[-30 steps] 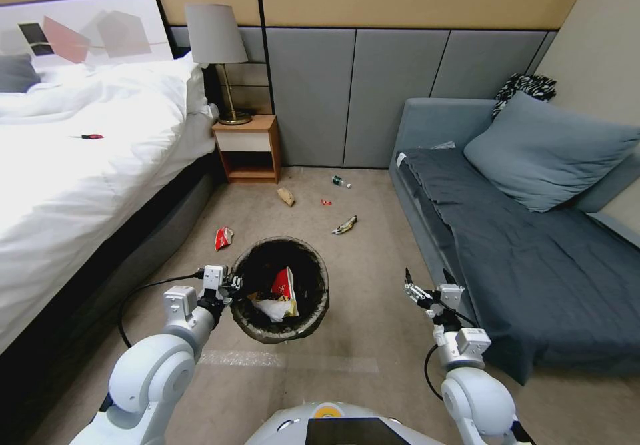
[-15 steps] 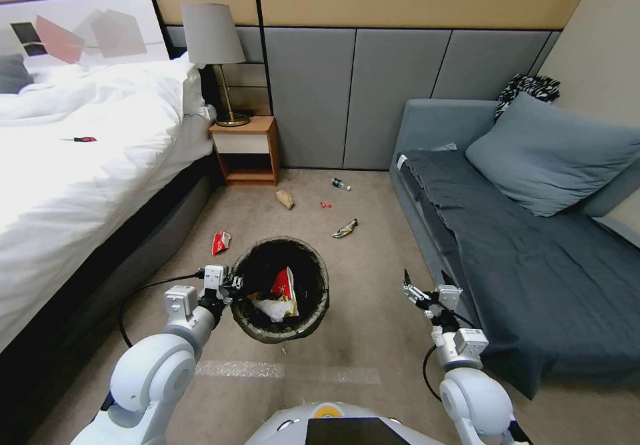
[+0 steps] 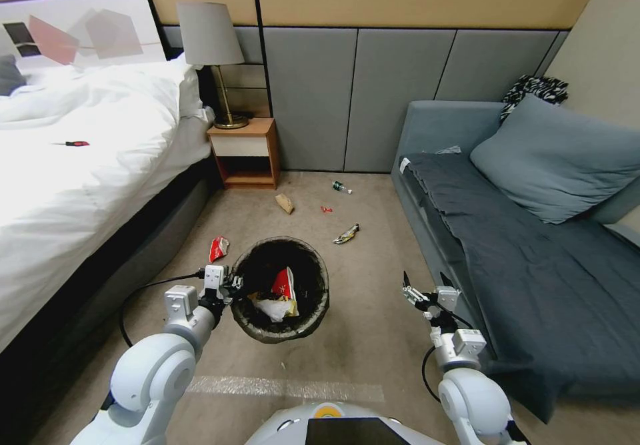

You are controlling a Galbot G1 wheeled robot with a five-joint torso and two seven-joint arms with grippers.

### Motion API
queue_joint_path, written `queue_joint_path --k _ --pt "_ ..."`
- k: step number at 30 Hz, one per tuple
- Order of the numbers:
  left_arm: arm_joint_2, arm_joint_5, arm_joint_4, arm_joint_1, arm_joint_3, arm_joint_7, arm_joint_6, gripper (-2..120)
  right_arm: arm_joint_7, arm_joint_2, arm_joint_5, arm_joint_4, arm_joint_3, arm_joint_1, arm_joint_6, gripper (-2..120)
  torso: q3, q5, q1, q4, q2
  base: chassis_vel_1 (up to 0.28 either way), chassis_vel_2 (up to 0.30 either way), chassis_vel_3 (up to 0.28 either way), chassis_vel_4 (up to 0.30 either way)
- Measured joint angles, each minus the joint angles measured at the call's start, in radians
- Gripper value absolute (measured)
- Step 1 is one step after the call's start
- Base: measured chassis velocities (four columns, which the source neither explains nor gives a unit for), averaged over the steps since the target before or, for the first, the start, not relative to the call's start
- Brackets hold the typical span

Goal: Pick up the trash bin, then pick up the garbage from the floor and place it into the trash bin.

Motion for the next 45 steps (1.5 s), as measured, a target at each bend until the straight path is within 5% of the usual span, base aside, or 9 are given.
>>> queue_joint_path --k 45 --pt "-0.032 0.032 -0.011 0.049 -0.032 0.016 0.0 1 -0.001 0.0 0.0 -0.027 -0.003 0.002 0.025 100 0.0 0.0001 0.0 0.0001 0.0 -0.15 0.158 0.155 -0.159"
